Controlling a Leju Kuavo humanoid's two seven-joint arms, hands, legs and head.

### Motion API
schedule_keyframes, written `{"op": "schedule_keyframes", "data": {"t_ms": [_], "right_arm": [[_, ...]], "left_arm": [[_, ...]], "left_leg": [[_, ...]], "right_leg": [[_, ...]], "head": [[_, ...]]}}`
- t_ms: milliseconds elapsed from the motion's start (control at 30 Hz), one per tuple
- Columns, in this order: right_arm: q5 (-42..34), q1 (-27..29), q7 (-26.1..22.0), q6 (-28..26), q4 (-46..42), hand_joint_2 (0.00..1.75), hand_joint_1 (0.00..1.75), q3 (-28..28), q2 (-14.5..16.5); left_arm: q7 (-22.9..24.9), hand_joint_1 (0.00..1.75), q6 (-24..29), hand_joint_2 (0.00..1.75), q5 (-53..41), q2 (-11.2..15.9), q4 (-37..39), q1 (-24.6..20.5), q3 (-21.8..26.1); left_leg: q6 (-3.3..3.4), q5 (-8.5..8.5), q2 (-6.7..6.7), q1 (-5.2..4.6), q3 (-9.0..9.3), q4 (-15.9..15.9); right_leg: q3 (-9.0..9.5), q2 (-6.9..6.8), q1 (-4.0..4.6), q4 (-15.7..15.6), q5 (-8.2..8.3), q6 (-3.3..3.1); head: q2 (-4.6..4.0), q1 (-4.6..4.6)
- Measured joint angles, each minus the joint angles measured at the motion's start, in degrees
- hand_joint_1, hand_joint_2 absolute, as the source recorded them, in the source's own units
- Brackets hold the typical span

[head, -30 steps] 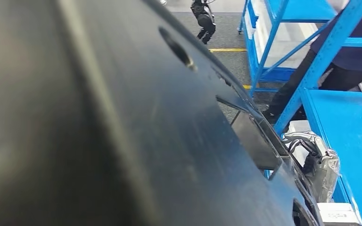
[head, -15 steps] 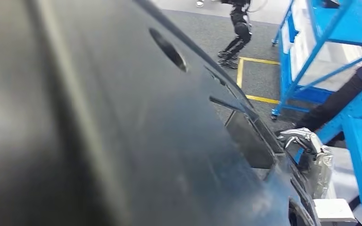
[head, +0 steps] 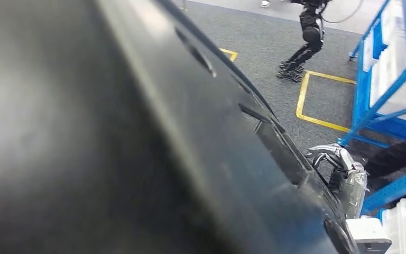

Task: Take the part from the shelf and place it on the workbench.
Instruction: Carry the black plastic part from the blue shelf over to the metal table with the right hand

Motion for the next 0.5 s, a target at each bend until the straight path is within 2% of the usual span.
{"op": "schedule_keyframes", "data": {"t_ms": [33,67,100,133,167,233,267,300,367,400,433,467,500], "right_arm": [[0.0,0.0,0.0,0.0,0.0,1.75,1.75,0.0,0.1],[0.0,0.0,0.0,0.0,0.0,1.75,1.75,0.0,0.1],[0.0,0.0,0.0,0.0,0.0,1.75,1.75,0.0,0.1],[0.0,0.0,0.0,0.0,0.0,1.75,1.75,0.0,0.2],[0.0,0.0,0.0,0.0,0.0,1.75,1.75,0.0,0.2],[0.0,0.0,0.0,0.0,0.0,1.75,1.75,-0.1,0.3],[0.0,0.0,0.0,0.0,0.0,1.75,1.75,-0.1,0.3],[0.0,0.0,0.0,0.0,0.0,1.75,1.75,-0.1,0.3],[0.0,0.0,-0.1,0.0,0.0,1.75,1.75,-0.1,0.4],[0.0,0.0,-0.1,0.0,0.0,1.75,1.75,-0.2,0.5],[-0.1,0.0,-0.2,0.0,0.0,1.75,1.75,-0.2,0.5],[-0.1,0.1,-0.3,0.0,0.1,1.75,1.75,-0.3,0.5],[-0.2,0.2,-0.4,0.0,0.1,1.75,1.75,-0.3,0.5]], "left_arm": [[0.0,0.0,0.1,0.0,0.0,0.0,0.0,-0.1,0.0],[0.0,0.0,0.1,0.0,0.0,0.1,0.0,-0.1,0.0],[0.0,0.0,0.1,0.0,0.0,0.1,0.0,-0.2,0.0],[0.0,0.0,0.1,0.0,0.0,0.2,0.0,-0.2,0.0],[0.0,0.0,0.1,0.0,0.0,0.2,0.0,-0.1,0.0],[0.0,0.0,0.1,0.0,0.0,0.2,0.0,0.0,0.0],[0.0,0.0,0.1,0.0,0.0,0.2,0.0,0.0,0.0],[0.0,0.0,0.0,0.0,0.0,0.2,0.0,0.0,0.0],[0.0,0.0,-0.1,0.0,0.1,0.2,0.0,0.0,0.0],[0.0,0.0,-0.1,0.0,0.2,0.2,0.0,0.1,0.0],[0.1,0.0,-0.1,0.0,0.3,0.2,0.0,0.1,0.0],[0.1,0.0,-0.1,0.0,0.3,0.2,0.0,0.0,0.0],[0.1,0.0,-0.1,0.0,0.4,0.2,0.0,-0.1,0.0]], "left_leg": [[-0.18,-1.4,0.84,0.11,-2.25,4.1],[-0.26,-2.05,1.21,0.18,-3.97,7.0],[-0.23,-1.66,1.39,0.2,-4.69,7.9],[-0.11,-0.21,1.59,0.19,-4.12,6.3],[0.12,1.91,2.08,0.14,-2.5,2.7],[0.77,5.26,4.8,-0.39,1.33,-5.4],[1.06,5.95,5.83,-0.71,2.44,-7.8],[1.27,5.99,6.38,-1.01,2.84,-8.9],[1.6,5.98,5.05,-1.09,2.93,-9.2],[1.79,6.08,4.32,-0.96,3.21,-9.6],[2.08,6.18,3.59,-0.77,3.54,-9.9],[2.36,6.28,2.91,-0.55,3.89,-10.1],[2.57,6.27,2.19,-0.5,4.05,-10.2]], "right_leg": [[0.13,-0.8,0.12,0.0,-0.18,-0.12],[0.32,-1.64,0.19,0.0,-0.38,-0.16],[0.59,-2.48,0.24,0.0,-0.62,-0.14],[0.95,-3.27,0.25,0.0,-0.89,-0.1],[1.41,-4.01,0.27,0.0,-1.19,-0.03],[2.24,-5.27,0.44,0.0,-1.84,0.27],[2.51,-5.78,0.53,0.0,-2.1,0.5],[2.67,-6.29,0.63,-0.1,-2.34,0.77],[3.03,-7.31,0.63,-0.2,-2.72,1.34],[3.17,-6.72,0.53,0.0,-3.13,1.63],[2.77,-5.35,0.44,1.3,-4.0,1.84],[1.65,-3.55,0.31,3.9,-5.34,1.99],[-0.24,-1.63,0.28,7.6,-6.93,2.06]], "head": [[0.01,-0.04],[0.01,-0.06],[0.01,-0.08],[0.01,-0.1],[0.01,-0.11],[-0.01,-0.13],[-0.01,-0.14],[0.0,-0.15],[0.0,-0.2],[-0.01,-0.19],[-0.01,-0.19],[-0.02,-0.16],[-0.04,-0.13]]}}
